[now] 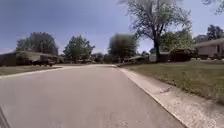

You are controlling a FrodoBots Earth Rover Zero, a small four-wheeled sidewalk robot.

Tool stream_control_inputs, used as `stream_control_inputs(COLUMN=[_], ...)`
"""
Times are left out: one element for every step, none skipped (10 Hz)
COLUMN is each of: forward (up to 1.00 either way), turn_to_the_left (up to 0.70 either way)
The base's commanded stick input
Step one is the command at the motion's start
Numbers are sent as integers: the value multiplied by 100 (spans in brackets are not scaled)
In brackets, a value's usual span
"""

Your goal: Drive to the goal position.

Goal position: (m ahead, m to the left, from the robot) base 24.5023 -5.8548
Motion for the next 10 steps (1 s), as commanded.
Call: stream_control_inputs(forward=[70,70,70,70,70,70,70,70,70,70], turn_to_the_left=[0,0,0,0,0,0,0,0,0,0])
